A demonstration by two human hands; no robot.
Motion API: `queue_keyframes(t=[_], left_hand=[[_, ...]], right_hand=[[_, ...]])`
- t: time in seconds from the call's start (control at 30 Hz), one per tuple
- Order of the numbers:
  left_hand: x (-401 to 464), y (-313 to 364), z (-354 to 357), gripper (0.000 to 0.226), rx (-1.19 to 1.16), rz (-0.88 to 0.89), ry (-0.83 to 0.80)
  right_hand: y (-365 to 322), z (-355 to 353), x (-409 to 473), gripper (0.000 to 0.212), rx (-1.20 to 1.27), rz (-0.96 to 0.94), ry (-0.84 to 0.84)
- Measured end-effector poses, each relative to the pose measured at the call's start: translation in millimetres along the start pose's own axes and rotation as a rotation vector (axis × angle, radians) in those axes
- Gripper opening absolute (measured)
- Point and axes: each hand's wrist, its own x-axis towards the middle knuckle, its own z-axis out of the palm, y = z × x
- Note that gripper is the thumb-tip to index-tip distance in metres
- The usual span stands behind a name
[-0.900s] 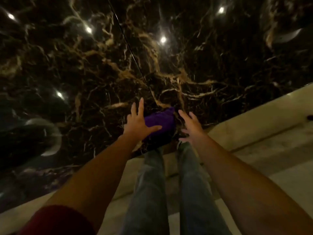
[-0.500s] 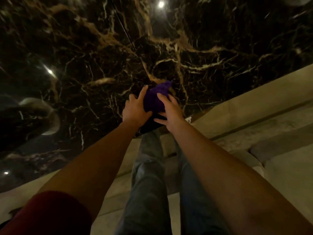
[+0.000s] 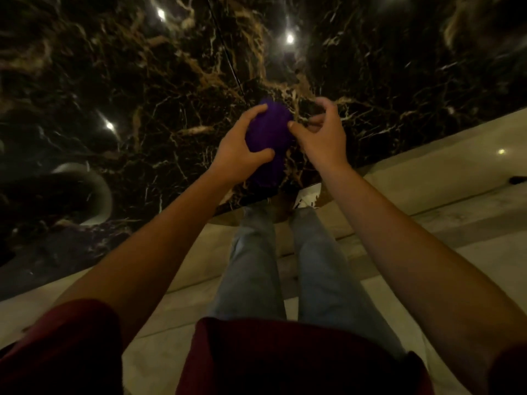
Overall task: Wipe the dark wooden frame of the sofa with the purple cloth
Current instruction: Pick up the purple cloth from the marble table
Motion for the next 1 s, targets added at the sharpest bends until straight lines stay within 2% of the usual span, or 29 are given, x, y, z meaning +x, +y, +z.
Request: queue_keyframes(t=[0.13,0.2,0.27,0.3,0.37,0.43,0.53,0.63,0.73,0.83,0.93,1.0], left_hand=[[-66.5,67.9,-12.0,0.082,-0.122,0.096,0.088],[-98.5,95.4,-13.1,0.082,-0.199,0.145,0.138],[-126.9,117.3,-11.0,0.083,-0.266,0.197,0.180],[-139.7,126.1,-8.1,0.084,-0.291,0.223,0.195],[-162.9,140.3,-0.5,0.083,-0.338,0.255,0.223],[-181.9,152.1,6.9,0.082,-0.380,0.275,0.233],[-201.8,160.7,19.7,0.080,-0.411,0.258,0.217],[-212.3,164.4,27.9,0.079,-0.484,0.260,0.172],[-224.5,163.1,30.1,0.077,-0.511,0.259,0.085],[-239.0,171.1,24.1,0.081,-0.523,0.291,0.026],[-253.8,184.1,14.8,0.076,-0.421,0.402,-0.028],[-262.6,195.7,13.7,0.077,-0.325,0.469,-0.055]], right_hand=[[-58.2,-56.5,-44.4,0.051,0.047,-0.139,-0.173],[-78.7,-79.2,-70.4,0.060,0.105,-0.140,-0.252],[-91.8,-99.5,-97.3,0.074,0.141,-0.153,-0.256],[-94.5,-109.8,-110.1,0.074,0.173,-0.162,-0.246],[-90.7,-128.7,-131.6,0.060,0.289,-0.149,-0.213],[-82.3,-141.5,-148.8,0.046,0.399,-0.058,-0.185],[-64.7,-143.5,-172.7,0.045,0.472,0.145,-0.193],[-50.3,-136.2,-194.0,0.046,0.581,0.234,-0.219],[-44.9,-130.5,-227.7,0.036,0.758,0.309,-0.192],[-44.5,-128.6,-261.9,0.032,0.869,0.327,-0.150],[-46.6,-128.8,-295.2,0.028,0.937,0.325,-0.159],[-44.6,-134.4,-310.8,0.040,1.074,0.281,-0.178]])
